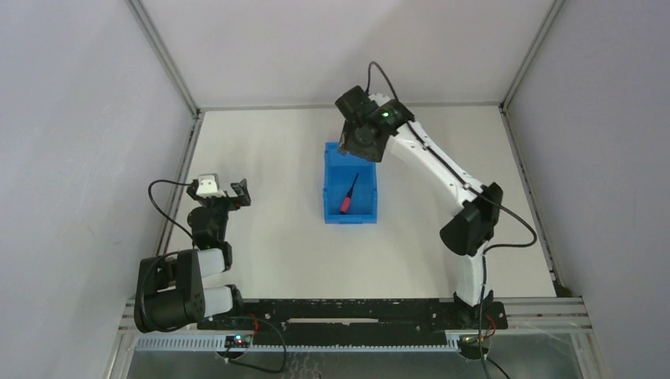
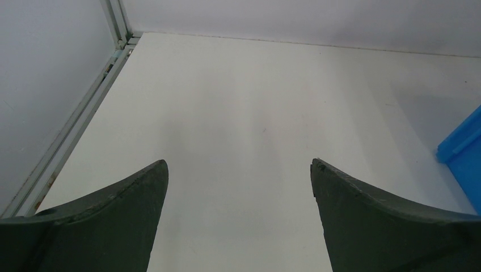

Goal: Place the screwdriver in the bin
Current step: Reset both arms

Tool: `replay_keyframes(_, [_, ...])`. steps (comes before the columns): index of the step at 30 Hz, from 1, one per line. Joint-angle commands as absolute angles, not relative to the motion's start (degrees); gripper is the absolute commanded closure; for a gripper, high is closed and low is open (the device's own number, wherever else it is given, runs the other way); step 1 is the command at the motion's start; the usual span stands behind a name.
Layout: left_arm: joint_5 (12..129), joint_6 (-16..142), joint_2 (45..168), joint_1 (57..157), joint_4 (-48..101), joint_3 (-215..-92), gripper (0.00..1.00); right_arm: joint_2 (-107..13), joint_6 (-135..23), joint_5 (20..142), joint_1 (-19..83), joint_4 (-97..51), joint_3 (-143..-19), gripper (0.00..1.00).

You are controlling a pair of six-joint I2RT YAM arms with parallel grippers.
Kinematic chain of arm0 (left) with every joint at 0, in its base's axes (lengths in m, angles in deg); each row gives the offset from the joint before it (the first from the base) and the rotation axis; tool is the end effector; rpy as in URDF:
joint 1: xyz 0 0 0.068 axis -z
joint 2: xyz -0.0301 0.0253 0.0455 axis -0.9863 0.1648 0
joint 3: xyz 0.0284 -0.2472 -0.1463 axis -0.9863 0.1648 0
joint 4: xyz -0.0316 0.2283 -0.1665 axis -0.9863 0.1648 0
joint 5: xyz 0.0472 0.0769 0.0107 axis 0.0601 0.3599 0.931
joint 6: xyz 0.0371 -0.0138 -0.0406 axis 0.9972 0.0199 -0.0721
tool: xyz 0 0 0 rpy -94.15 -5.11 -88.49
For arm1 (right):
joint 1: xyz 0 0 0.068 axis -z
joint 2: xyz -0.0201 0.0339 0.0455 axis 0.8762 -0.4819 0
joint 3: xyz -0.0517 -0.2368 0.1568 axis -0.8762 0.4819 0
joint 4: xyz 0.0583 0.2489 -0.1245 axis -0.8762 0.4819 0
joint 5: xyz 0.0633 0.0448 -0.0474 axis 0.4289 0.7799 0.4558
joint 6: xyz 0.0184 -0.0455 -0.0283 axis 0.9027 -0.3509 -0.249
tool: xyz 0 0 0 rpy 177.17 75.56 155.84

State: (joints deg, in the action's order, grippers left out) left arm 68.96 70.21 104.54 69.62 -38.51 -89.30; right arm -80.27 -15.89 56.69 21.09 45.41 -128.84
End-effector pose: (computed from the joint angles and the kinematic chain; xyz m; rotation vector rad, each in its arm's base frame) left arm 0.2172 0.0350 0.1669 -0.0648 1.5375 -0.0325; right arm 0.3501 0.2797 0.3747 0.2516 2.5415 0.1967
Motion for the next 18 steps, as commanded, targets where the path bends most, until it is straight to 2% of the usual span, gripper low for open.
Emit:
replay_keyframes(1, [68.4, 71.1, 104.2, 69.2, -41.1, -88.3, 0.00, -71.8, -23.8, 52.4, 23.5, 45.2, -127.2, 0.29])
replay_keyframes(16, [68.9, 71.2, 104.1, 69.7, -41.1, -88.2, 0.00, -46.7, -36.9, 55.1, 39.1, 33.7, -99.6, 0.01])
replay_keyframes(18, [69.0, 71.3, 104.1, 69.9, -41.1, -88.2, 0.00, -43.9, -39.0, 55.2, 41.2, 32.1, -95.8, 0.00])
